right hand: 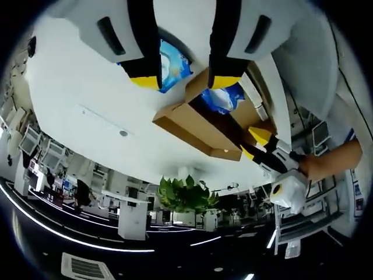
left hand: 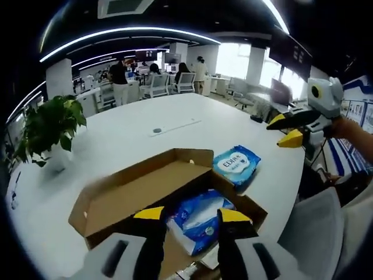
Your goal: Operate the shoe box by opening the lid, removing the specified soft item, and placing it in the target area until the item is outside and the box remains undamaged.
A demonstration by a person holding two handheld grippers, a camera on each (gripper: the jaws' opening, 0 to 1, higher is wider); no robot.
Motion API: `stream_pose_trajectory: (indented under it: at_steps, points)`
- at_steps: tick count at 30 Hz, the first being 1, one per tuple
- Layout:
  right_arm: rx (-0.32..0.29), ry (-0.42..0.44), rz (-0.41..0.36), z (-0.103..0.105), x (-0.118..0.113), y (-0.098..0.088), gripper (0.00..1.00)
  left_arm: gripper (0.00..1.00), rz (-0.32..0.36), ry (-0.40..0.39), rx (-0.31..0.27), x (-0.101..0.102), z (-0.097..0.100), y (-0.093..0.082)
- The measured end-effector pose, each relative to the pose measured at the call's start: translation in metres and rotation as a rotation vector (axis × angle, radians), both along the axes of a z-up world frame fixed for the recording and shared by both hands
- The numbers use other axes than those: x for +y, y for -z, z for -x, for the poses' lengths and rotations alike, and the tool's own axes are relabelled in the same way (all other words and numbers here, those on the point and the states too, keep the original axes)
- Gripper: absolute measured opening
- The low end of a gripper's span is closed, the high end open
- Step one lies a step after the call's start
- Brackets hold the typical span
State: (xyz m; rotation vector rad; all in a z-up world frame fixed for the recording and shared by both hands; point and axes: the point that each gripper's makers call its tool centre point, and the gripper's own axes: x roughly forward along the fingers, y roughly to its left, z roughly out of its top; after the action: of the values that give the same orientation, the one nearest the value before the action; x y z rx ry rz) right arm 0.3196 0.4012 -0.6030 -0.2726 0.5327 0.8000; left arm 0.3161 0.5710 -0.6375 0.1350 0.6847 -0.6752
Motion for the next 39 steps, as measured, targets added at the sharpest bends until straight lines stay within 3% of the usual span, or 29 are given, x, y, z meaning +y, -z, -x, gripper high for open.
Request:
stream_pose_trajectory:
  at_steps: [11, 28, 33, 39]
  points:
    - [-0.01, -0.135, 0.07, -0.001, 0.036, 0.019, 0.26, 0.33, -0.05, 0.176, 0.046, -0.012, 0.019, 0.024]
    - [-0.006, -0.258, 0.153, -0.013, 0.066, 0.054, 0.19, 0.27, -0.087, 0.355, 0.099, -0.027, 0.008, 0.053]
    - [0.002, -0.275, 0.162, -0.017, 0.075, 0.064, 0.18, 0.24, -0.102, 0.456, 0.118, -0.035, 0.011, 0.06]
    - [0.015, -0.296, 0.177, -0.021, 0.084, 0.076, 0.14, 0.23, -0.12, 0.476, 0.15, -0.04, 0.008, 0.07]
